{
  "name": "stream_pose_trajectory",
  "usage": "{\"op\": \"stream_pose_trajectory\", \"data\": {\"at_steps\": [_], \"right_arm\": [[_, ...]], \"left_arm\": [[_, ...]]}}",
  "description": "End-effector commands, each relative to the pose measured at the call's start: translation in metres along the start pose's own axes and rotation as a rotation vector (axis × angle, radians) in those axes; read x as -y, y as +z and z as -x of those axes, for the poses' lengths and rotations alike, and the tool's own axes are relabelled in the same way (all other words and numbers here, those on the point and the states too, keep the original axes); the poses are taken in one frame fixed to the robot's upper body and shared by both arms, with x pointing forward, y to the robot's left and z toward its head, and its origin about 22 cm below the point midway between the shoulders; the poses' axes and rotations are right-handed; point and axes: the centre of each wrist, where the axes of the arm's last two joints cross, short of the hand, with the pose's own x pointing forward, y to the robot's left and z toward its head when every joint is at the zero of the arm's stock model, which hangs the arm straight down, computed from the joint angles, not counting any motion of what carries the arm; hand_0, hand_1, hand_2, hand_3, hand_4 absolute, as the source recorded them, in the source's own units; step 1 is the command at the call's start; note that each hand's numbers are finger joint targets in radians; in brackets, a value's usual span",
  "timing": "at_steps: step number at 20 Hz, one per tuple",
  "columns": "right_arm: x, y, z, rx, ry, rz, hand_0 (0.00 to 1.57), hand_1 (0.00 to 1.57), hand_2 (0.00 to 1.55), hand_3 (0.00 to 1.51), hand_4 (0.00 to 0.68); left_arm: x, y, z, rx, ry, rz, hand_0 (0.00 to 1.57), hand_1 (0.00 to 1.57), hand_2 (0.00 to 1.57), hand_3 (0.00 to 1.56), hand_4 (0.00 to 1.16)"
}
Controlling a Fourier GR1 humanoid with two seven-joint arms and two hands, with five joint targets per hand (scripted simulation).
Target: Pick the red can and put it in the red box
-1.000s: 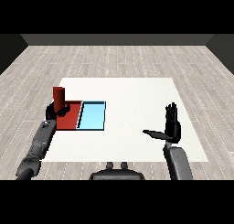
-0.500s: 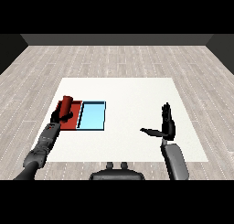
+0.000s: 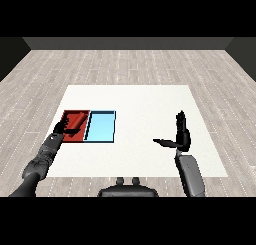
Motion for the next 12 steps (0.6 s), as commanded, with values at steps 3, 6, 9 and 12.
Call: {"op": "stream_pose_trajectory", "data": {"at_steps": [3,6,9,12], "right_arm": [[-0.003,-0.01,0.003,0.009,-0.026,-0.008,0.0,0.0,0.0,0.0,0.0],[-0.004,0.001,-0.001,0.004,-0.077,-0.002,0.0,0.0,0.0,0.0,0.0],[-0.004,-0.002,-0.009,0.026,-0.093,-0.02,0.0,0.0,0.0,0.0,0.0],[-0.002,-0.002,-0.011,0.025,-0.127,-0.045,0.0,0.0,0.0,0.0,0.0]], "left_arm": [[-0.013,-0.004,-0.007,0.006,0.096,-0.094,0.0,0.0,0.0,0.0,0.0],[-0.027,-0.007,-0.023,0.206,0.335,-0.248,0.0,0.0,0.0,0.0,0.0],[-0.024,-0.006,-0.047,0.461,0.52,-0.289,0.0,0.0,0.0,0.0,0.0],[0.001,-0.001,-0.105,0.713,0.8,-0.187,0.0,0.0,0.0,0.0,0.0]]}}
